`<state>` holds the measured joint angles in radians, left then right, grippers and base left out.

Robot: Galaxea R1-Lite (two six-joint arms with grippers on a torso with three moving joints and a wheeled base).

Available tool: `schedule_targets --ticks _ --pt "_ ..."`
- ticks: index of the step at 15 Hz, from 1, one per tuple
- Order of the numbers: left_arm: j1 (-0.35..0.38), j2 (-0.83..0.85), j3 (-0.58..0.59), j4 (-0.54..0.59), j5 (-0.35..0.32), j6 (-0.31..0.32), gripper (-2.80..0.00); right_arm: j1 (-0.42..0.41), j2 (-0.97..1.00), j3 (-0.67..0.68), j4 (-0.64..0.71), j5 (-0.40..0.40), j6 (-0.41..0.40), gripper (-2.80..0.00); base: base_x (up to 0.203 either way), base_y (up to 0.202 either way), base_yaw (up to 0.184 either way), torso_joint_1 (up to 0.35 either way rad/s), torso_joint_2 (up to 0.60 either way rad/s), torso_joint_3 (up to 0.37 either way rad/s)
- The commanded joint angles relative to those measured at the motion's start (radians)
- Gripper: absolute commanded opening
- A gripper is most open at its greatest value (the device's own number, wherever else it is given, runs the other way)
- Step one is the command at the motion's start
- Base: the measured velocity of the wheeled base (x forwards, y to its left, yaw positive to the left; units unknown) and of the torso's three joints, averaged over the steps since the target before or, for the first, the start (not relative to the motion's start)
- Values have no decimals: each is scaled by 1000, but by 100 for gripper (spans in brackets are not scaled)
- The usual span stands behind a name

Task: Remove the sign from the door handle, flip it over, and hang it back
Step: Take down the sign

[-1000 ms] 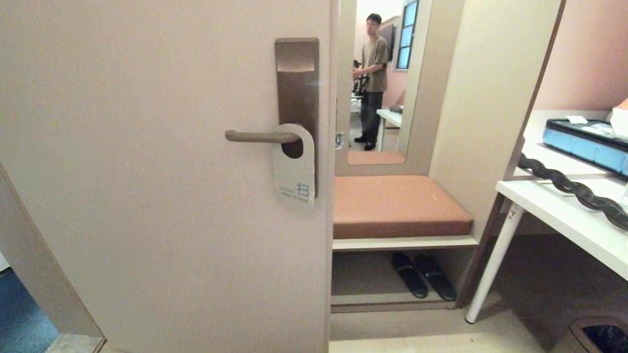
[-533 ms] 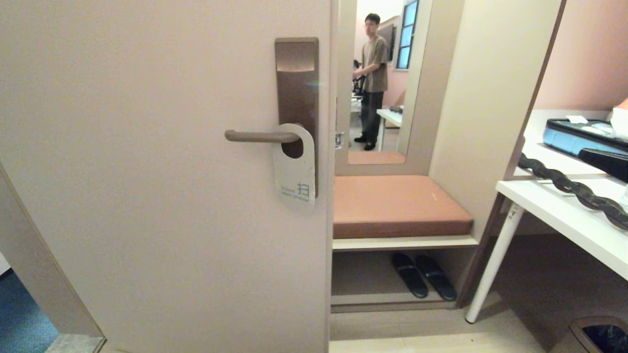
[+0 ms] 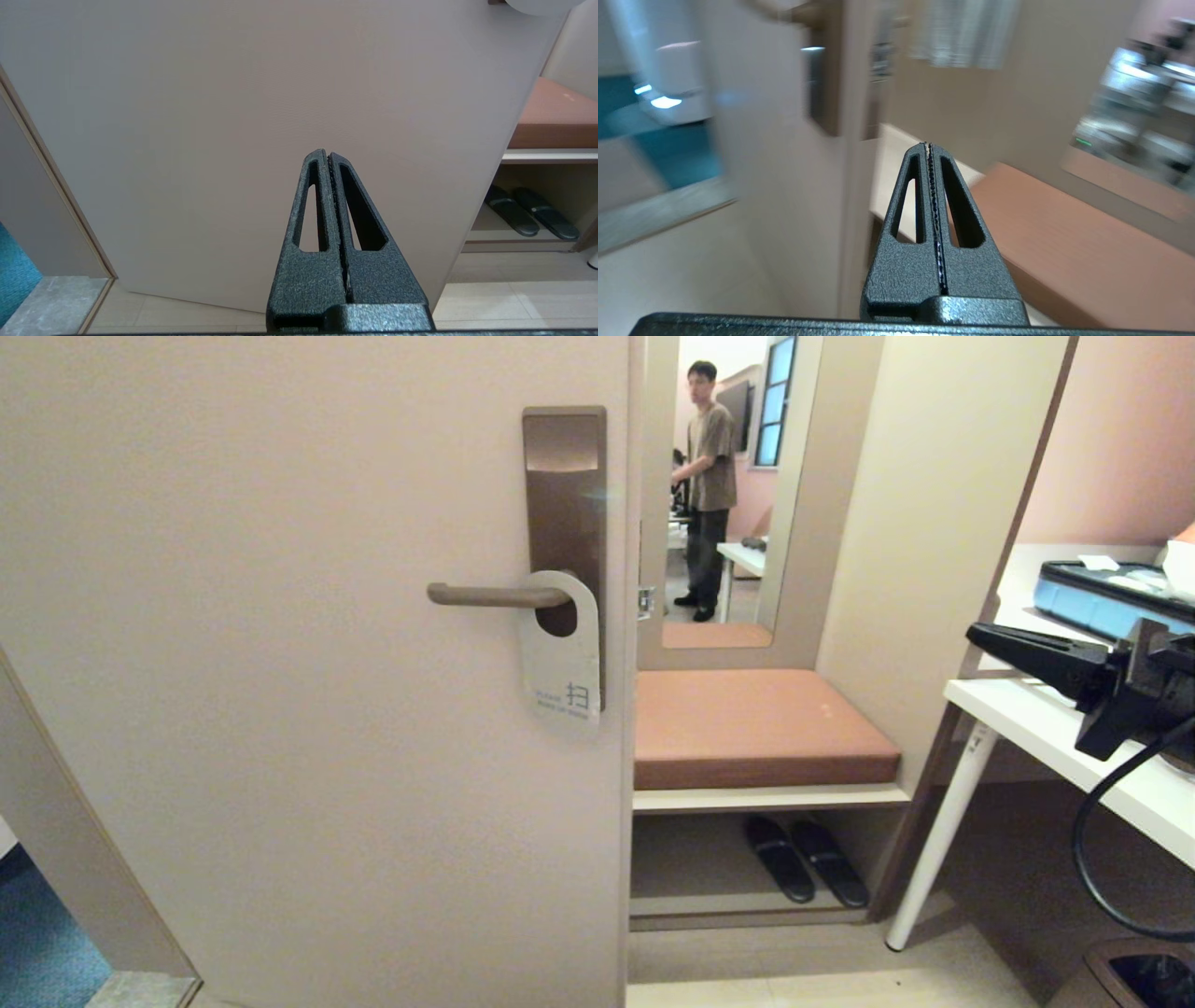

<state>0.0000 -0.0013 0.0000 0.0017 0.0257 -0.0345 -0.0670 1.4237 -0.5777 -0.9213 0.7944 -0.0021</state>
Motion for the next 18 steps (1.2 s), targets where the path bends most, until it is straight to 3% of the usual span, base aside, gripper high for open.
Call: schedule_targets --ticks 1,5,12,13,18 --pt "0 1 0 0 0 -1 -280 48 151 -6 -93 62 -9 -280 0 0 0 0 0 0" --pt "0 1 0 0 0 -1 -280 177 304 -48 -274 100 -5 -280 0 0 0 0 0 0" --pt "0 1 0 0 0 -1 -280 362 379 -104 -287 90 3 -280 0 0 0 0 0 0" --pt "0 1 0 0 0 -1 -280 380 392 -114 -287 78 1 0 0 0 0 0 0 0" --pt "0 1 0 0 0 -1 -280 442 446 -201 -287 14 4 0 0 0 0 0 0 0"
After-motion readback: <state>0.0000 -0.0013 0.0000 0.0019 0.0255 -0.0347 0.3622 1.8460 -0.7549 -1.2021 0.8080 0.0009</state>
